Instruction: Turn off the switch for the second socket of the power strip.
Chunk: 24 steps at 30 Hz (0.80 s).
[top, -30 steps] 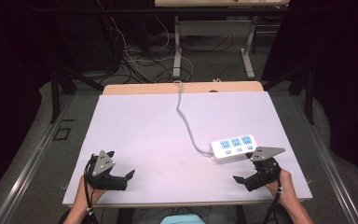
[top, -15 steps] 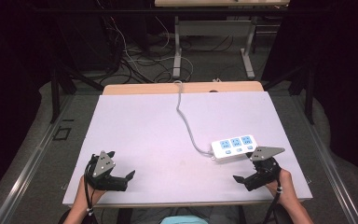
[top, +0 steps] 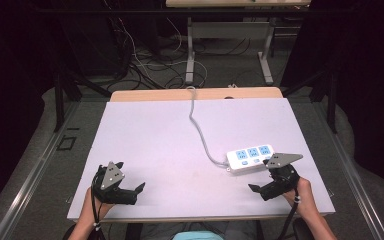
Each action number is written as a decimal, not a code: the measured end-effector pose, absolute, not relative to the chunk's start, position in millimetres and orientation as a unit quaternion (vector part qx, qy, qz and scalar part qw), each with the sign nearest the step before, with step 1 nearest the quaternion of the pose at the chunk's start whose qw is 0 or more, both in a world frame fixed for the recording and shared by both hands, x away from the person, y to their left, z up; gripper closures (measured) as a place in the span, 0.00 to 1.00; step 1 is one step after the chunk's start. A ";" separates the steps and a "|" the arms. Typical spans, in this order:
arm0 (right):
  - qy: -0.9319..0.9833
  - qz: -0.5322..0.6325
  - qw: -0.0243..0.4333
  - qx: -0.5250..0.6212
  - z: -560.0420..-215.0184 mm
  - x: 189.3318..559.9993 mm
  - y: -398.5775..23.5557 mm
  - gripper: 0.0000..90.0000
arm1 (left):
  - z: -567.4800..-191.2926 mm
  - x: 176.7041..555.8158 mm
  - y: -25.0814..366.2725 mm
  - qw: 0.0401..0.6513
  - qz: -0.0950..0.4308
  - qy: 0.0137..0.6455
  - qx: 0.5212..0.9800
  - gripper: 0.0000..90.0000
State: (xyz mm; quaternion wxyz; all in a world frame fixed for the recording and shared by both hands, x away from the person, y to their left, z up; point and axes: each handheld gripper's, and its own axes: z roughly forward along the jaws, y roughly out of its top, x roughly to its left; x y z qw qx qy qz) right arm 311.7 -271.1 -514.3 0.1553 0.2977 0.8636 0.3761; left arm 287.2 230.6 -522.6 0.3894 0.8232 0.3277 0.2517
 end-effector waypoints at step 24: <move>0.864 0.363 0.160 0.309 -502.2 337.9 -264.0 0.00 | -523.0 286.8 229.5 0.386 0.251 0.329 0.824 0.01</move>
